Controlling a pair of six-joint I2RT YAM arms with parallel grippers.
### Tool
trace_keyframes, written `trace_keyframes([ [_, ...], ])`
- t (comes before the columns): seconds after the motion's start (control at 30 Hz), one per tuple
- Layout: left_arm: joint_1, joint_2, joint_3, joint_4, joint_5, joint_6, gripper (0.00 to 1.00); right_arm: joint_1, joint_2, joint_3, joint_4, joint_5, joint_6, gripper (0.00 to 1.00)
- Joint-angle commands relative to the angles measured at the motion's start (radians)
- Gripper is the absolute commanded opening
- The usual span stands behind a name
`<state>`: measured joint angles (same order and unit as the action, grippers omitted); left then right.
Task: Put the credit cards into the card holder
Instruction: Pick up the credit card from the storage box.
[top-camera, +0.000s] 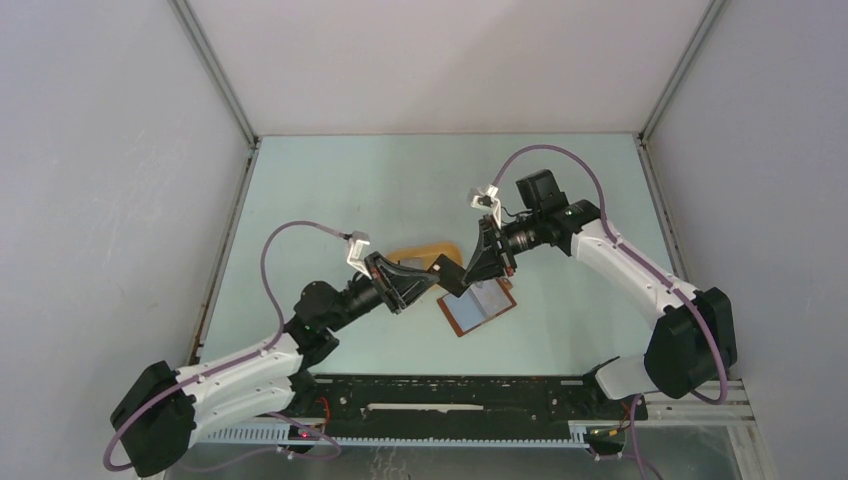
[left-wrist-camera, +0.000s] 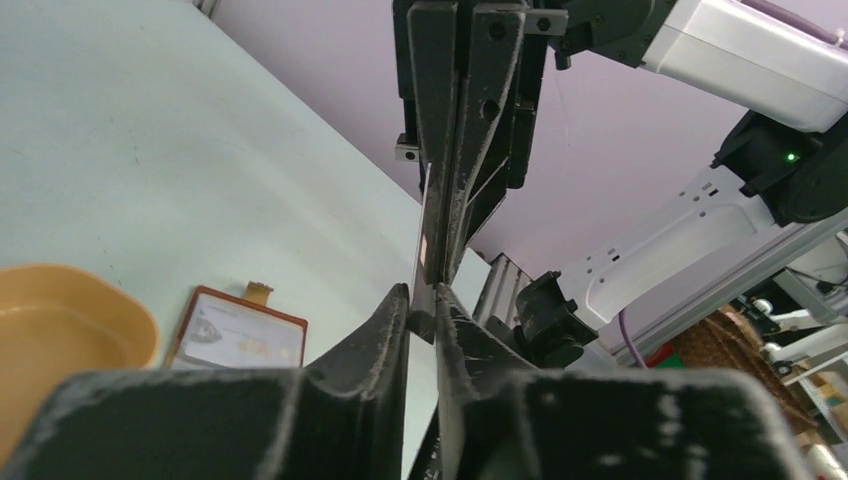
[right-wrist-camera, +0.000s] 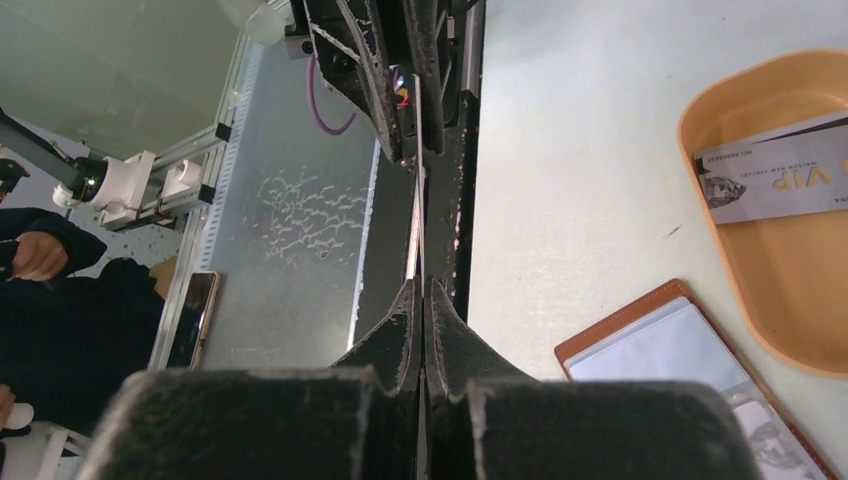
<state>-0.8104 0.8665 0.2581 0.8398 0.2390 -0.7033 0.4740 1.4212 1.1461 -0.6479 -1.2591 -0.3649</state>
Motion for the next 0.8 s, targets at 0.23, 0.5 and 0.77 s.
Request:
trace_keyframes([
  [0.23,0.009,-0.175,-0.010,-0.308,-0.142,0.039,0.47,-0.028,-0.015,-0.008,-0.138,0.162,-0.063,0.00],
  [0.5,-0.014,-0.149,-0.095,-0.294,-0.166,-0.094,0.49,-0.099,0.052,-0.115,-0.211,0.388,-0.078,0.00],
  [0.77,-0.140,0.160,-0.030,-0.145,-0.312,-0.104,0.42,-0.214,0.239,-0.085,-0.255,0.390,-0.066,0.00],
])
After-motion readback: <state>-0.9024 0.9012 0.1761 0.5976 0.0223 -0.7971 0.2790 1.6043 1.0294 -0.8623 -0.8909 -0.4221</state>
